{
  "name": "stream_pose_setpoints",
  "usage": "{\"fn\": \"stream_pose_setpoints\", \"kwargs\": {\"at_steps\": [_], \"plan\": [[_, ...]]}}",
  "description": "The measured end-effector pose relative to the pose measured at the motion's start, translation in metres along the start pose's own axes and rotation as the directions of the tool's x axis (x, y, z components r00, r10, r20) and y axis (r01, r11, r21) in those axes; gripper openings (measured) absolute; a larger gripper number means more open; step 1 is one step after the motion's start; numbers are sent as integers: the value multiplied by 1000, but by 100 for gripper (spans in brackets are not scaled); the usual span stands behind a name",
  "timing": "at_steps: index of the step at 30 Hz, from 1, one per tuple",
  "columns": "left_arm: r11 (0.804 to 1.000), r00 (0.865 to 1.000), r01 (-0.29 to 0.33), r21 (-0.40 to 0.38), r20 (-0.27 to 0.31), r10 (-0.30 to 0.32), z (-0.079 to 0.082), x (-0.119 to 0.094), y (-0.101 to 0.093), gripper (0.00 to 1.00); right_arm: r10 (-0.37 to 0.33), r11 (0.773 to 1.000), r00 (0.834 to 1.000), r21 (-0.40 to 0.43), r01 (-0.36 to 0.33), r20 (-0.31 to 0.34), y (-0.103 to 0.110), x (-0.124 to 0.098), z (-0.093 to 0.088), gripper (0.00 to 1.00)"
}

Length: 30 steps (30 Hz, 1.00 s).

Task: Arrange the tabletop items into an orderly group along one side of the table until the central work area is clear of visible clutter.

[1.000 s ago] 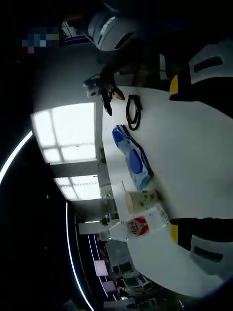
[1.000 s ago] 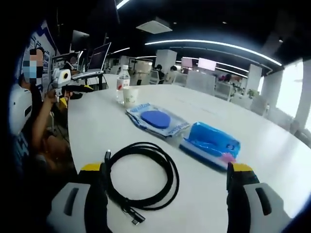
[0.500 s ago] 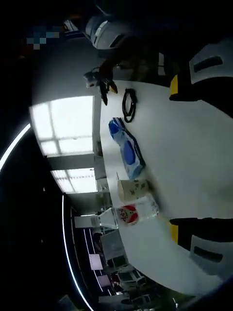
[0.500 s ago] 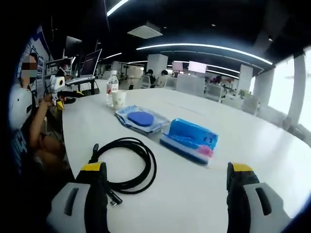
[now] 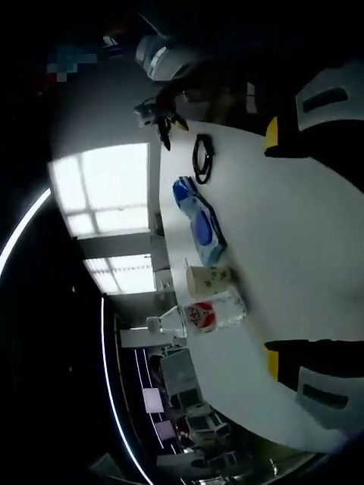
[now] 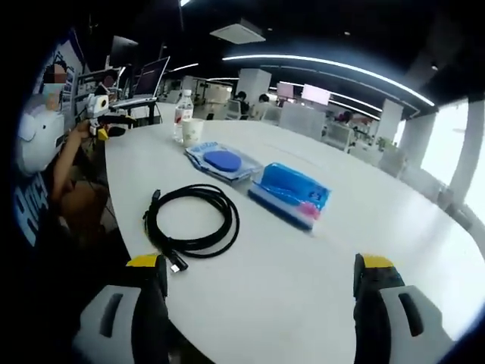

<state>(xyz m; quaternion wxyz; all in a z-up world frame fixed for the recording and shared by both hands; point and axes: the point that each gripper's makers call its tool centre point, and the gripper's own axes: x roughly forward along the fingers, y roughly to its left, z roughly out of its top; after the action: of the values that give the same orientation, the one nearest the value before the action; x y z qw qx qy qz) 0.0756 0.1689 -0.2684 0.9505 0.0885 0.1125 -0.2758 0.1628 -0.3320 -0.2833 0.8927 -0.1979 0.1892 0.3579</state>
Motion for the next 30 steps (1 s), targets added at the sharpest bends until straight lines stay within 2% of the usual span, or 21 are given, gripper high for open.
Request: {"fn": "stream_pose_setpoints", "kwargs": {"at_steps": [3, 12, 22, 30], "plan": [[1000, 1000, 2, -3, -12, -2, -3, -5, 0, 100, 1, 1000, 1000, -1, -1, -5, -5, -5, -3, 100], [999, 996, -44, -13, -76, 43, -18, -18, 7, 100, 22, 1000, 999, -1, -22, -33, -17, -17, -12, 100], [999, 996, -46, 11, -78, 47, -9, -31, 9, 100, 8, 1000, 999, -14, -8, -38, -21, -27, -10, 100], [999, 995, -51, 3, -88, 51, -10, -26, 14, 100, 9, 1000, 999, -11, -9, -48, -21, -26, -13, 100]]}}
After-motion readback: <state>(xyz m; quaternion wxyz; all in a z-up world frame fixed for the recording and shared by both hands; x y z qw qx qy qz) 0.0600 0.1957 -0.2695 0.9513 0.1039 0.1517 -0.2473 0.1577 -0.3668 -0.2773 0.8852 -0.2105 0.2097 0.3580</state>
